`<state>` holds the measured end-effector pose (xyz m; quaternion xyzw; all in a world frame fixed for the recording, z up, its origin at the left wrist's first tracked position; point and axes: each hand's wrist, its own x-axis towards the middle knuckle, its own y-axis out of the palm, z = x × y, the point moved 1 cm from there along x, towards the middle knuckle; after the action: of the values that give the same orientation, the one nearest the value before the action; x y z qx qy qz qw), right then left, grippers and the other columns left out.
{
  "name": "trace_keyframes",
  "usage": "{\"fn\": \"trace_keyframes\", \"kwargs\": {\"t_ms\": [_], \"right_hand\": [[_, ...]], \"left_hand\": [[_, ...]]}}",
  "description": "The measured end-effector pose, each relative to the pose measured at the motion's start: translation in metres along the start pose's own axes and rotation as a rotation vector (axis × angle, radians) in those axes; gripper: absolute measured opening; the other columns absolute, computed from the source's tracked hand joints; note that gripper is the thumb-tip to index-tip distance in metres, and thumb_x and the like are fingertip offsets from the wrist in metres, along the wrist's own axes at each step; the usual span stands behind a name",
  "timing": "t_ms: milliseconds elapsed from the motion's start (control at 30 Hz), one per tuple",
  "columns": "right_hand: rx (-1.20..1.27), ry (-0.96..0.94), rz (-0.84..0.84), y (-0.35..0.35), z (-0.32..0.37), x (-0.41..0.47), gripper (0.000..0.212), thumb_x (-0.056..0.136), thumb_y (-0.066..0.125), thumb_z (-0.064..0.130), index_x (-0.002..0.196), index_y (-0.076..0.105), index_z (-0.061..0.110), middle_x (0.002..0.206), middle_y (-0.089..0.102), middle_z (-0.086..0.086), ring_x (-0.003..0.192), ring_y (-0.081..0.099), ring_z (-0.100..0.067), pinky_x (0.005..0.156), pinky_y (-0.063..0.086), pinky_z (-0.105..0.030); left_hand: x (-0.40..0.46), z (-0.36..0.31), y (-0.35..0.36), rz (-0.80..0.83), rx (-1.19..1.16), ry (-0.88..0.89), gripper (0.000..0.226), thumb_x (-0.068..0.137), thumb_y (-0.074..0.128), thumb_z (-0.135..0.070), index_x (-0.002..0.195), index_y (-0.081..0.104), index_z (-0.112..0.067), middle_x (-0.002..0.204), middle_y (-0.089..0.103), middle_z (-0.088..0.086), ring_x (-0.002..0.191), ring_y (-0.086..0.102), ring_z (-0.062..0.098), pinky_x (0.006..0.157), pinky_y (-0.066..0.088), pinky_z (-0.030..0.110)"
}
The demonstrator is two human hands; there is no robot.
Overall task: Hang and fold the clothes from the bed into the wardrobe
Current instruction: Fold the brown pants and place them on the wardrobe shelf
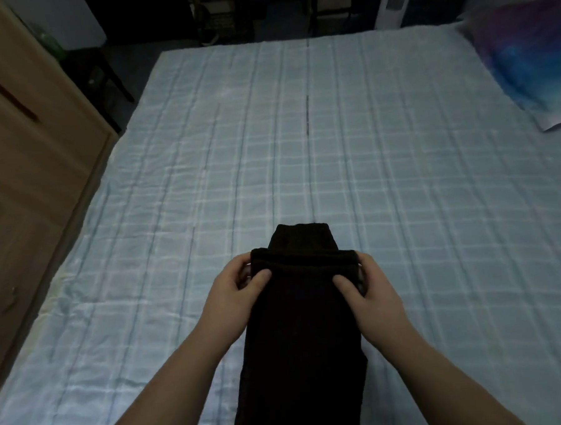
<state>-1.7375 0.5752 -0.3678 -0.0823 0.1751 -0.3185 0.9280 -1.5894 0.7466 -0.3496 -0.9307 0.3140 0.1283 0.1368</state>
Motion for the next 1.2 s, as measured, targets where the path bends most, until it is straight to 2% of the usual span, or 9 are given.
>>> {"fn": "trace_keyframes", "kwargs": {"t_ms": [200,400,533,667,833,900,967,1067,1200], "right_hand": [[-0.2,-0.009,-0.133,0.034,-0.09,0.147,0.025,0.096,0.059,0.036,0.119,0.062,0.025,0.109,0.062,0.009,0.101,0.06,-0.006,0.089,0.048,-0.025],[-0.413,0.024,-0.162,0.06,-0.156,0.224,0.027,0.1,0.051,0.038,0.116,0.06,0.02,0.103,0.059,0.002,0.091,0.056,-0.012,0.081,0.041,-0.025],[-0.4,0.039,-0.205,0.067,-0.172,0.238,0.025,0.102,0.049,0.035,0.113,0.061,0.016,0.102,0.059,0.001,0.092,0.057,-0.012,0.082,0.04,-0.024],[-0.397,0.001,-0.248,0.07,-0.171,0.251,0.032,0.1,0.053,0.035,0.122,0.062,0.013,0.109,0.061,0.003,0.099,0.055,-0.01,0.088,0.04,-0.023],[-0.523,0.101,-0.202,0.07,-0.181,0.258,0.052,0.098,0.056,0.04,0.14,0.049,0.01,0.128,0.054,-0.008,0.118,0.055,-0.025,0.095,0.043,-0.029],[-0.628,-0.014,-0.319,0.065,-0.171,0.239,0.058,0.096,0.059,0.033,0.146,0.04,0.011,0.141,0.044,-0.013,0.128,0.046,-0.028,0.103,0.042,-0.036],[-0.716,-0.294,-0.367,0.068,-0.157,0.212,0.052,0.097,0.051,0.021,0.146,0.04,0.009,0.149,0.04,-0.014,0.139,0.036,-0.028,0.115,0.033,-0.041],[-0.858,-0.493,-0.117,0.09,-0.158,0.186,0.051,0.101,0.039,0.025,0.15,0.039,0.01,0.157,0.036,-0.009,0.15,0.024,-0.023,0.122,0.022,-0.044],[-0.995,-0.303,0.02,0.098,-0.197,0.201,0.062,0.105,0.016,0.047,0.158,0.017,0.016,0.166,0.014,-0.005,0.153,0.006,-0.019,0.125,0.011,-0.043]], "left_hand": [[0.151,0.089,0.037,-0.117,0.098,-0.094,0.039,0.096,0.062,-0.036,0.133,0.052,-0.029,0.113,0.068,-0.005,0.097,0.068,0.007,0.084,0.056,0.028],[0.217,0.15,0.06,-0.144,0.151,-0.084,0.069,0.097,0.06,-0.022,0.154,0.021,-0.032,0.131,0.043,-0.019,0.1,0.054,-0.005,0.082,0.046,0.017],[0.219,0.167,0.066,-0.117,0.2,0.026,0.062,0.096,0.06,-0.017,0.148,0.033,-0.038,0.139,0.038,-0.02,0.113,0.048,-0.007,0.098,0.044,0.022],[0.237,0.173,0.063,-0.218,0.295,0.139,0.055,0.094,0.063,-0.011,0.141,0.045,-0.035,0.138,0.043,-0.013,0.115,0.051,0.0,0.099,0.045,0.019],[0.231,0.177,0.074,-0.238,0.633,0.195,0.05,0.099,0.056,-0.016,0.147,0.041,-0.02,0.156,0.03,0.012,0.143,0.03,0.022,0.118,0.031,0.044],[0.208,0.168,0.08,-0.252,0.777,0.354,0.05,0.1,0.051,-0.018,0.149,0.039,-0.016,0.159,0.027,0.011,0.148,0.022,0.025,0.121,0.023,0.042],[0.187,0.169,0.088,-0.16,0.936,0.479,0.052,0.102,0.043,-0.027,0.152,0.034,-0.019,0.162,0.025,0.006,0.152,0.014,0.023,0.122,0.017,0.044],[0.191,0.189,0.09,-0.036,1.093,0.377,0.058,0.103,0.023,-0.044,0.157,0.019,-0.024,0.165,0.013,0.007,0.153,0.0,0.023,0.123,0.015,0.049],[0.221,0.216,0.092,0.041,1.156,0.323,0.062,0.102,0.013,-0.049,0.159,0.006,-0.025,0.166,0.005,0.007,0.153,-0.003,0.023,0.122,0.014,0.051]]}}
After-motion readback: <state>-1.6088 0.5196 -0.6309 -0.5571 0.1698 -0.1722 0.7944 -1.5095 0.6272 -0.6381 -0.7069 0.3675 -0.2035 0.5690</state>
